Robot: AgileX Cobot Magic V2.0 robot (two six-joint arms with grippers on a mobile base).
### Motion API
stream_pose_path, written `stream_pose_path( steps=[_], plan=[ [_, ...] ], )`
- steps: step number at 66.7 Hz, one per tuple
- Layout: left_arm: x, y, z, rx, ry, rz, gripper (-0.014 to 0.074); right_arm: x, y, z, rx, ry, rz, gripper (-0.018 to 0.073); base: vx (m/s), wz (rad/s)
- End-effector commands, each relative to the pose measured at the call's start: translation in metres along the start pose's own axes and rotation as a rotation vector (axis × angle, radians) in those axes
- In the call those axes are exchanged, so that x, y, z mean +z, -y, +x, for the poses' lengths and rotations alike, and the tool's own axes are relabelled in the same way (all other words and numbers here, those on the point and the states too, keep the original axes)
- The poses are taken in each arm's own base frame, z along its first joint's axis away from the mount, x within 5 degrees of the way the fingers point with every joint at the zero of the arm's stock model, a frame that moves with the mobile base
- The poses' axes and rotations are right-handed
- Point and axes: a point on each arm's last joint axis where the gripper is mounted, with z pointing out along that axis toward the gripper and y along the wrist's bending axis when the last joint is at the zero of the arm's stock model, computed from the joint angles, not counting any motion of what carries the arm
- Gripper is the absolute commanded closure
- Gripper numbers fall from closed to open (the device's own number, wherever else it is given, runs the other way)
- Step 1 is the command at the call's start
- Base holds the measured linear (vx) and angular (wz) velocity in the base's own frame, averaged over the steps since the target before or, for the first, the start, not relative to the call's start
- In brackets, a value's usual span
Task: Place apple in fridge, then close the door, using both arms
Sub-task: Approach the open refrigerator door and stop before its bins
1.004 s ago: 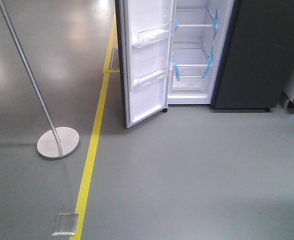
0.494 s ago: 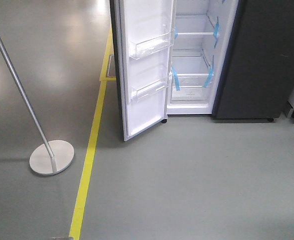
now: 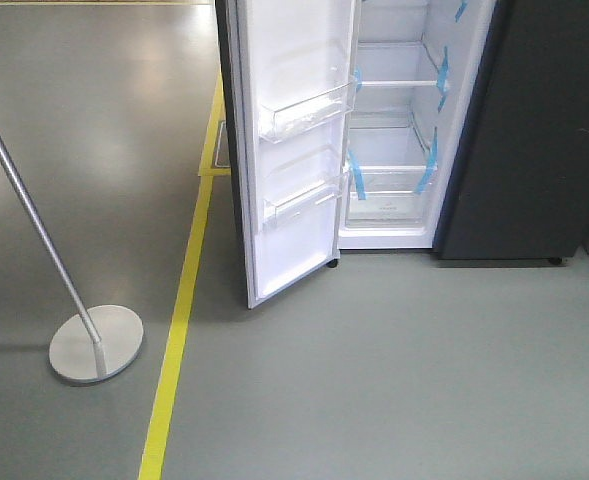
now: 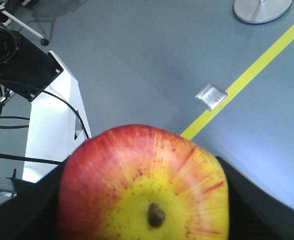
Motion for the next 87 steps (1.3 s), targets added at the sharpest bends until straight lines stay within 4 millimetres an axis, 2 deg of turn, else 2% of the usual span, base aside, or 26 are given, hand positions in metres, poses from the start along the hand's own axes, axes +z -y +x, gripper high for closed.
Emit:
stream_pose_path(
  steps=[1,87],
  plan=[
    [-0.0022,0.0014,-0.0135,-0.009,0.108,0.016,0.0603,-0.0038,-0.006,-0.0102,-0.001,0.061,-0.039,0.0429,0.19,0.01],
    [-0.0022,0.0014,-0.0135,-0.009,0.108,0.016,0.0603,-0.0038,-0.006,-0.0102,-0.001,0.061,-0.039,0.0429,0.16,0.0]
  ],
)
